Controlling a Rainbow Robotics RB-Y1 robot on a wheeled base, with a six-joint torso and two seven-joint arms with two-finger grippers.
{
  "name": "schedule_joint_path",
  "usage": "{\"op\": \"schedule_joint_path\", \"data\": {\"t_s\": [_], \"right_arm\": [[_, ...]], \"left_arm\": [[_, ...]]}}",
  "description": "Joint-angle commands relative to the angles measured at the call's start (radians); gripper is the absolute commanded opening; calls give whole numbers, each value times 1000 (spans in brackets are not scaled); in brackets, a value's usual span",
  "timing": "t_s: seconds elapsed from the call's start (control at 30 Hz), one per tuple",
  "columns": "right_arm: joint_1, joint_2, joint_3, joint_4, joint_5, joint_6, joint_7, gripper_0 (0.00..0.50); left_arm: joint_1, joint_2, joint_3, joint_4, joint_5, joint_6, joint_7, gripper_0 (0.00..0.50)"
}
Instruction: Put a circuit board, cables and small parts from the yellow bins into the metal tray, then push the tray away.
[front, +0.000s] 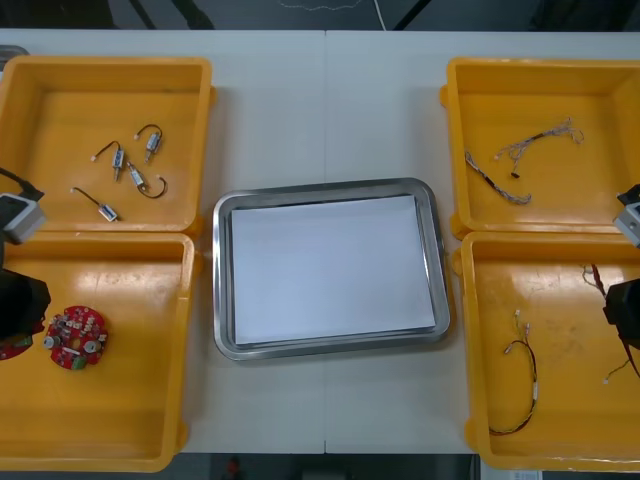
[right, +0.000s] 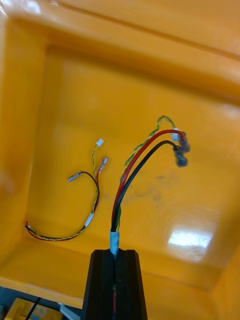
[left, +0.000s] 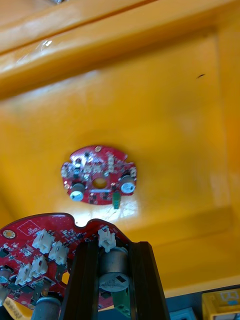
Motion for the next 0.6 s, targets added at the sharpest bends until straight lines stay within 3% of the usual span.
{"op": "schedule_joint_path", "data": {"t_s": [0.03,0.33,0.6], "right_arm": [[-89,-101,-26,-31,-76,7,60,0],[-128,-147,-23,-37,-136,7,65,0],[-189,-223,91,-62,-131,7,60,0]], "left_arm": [[-139,35,-122,-32,14,29,-2,0],[-345,26,-345,-32,19,42,168,0],[-515,-55,-500,-16,14,83,319,0]]}}
